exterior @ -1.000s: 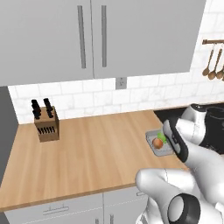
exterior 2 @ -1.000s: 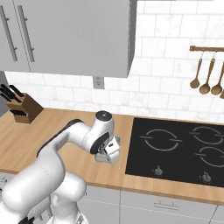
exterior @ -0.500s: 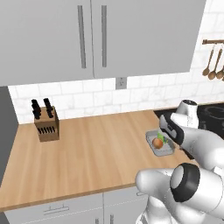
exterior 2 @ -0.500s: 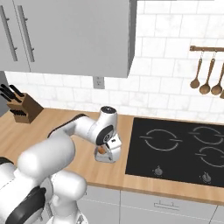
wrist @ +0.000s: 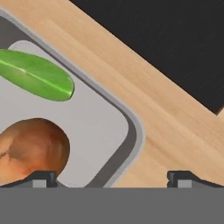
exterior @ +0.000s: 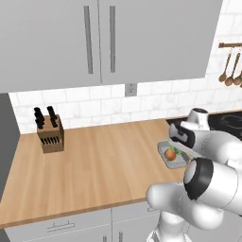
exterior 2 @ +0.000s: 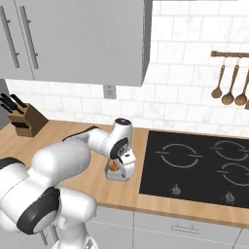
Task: Take the meat container that has the fish and place it on the second highest rack of the freezer. Then take the vegetable container that has the onion and lemon wedge and place it on the highest rack of the freezer.
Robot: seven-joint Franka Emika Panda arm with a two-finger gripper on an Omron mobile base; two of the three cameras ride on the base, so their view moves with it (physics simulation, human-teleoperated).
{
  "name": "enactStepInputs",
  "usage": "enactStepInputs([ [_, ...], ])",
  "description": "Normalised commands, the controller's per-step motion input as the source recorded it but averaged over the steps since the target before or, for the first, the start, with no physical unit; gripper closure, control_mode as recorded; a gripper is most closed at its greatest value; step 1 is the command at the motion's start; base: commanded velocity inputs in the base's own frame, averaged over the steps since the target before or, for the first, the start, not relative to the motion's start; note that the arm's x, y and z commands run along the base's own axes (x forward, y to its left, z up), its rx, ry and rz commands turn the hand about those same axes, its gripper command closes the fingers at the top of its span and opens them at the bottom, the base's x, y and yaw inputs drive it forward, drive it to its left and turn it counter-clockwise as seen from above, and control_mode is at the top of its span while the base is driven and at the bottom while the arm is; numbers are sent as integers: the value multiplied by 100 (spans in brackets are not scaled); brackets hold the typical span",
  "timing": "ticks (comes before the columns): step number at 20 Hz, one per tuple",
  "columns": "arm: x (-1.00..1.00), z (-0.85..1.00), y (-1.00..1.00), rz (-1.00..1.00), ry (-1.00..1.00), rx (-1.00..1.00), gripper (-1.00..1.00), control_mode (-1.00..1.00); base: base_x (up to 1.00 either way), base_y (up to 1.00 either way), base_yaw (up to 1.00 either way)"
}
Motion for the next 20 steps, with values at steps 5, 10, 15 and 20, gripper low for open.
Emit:
enactStepInputs([
  [5,16,-5,0,-4,5,0,-100,-100,0,0,0],
  [10,1,-10,-1,-1,3,0,-100,-100,0,0,0],
  [15,0,-16,-15,0,0,0,-100,-100,0,0,0],
  [20,0,-15,-22,0,0,1,-100,-100,0,0,0],
])
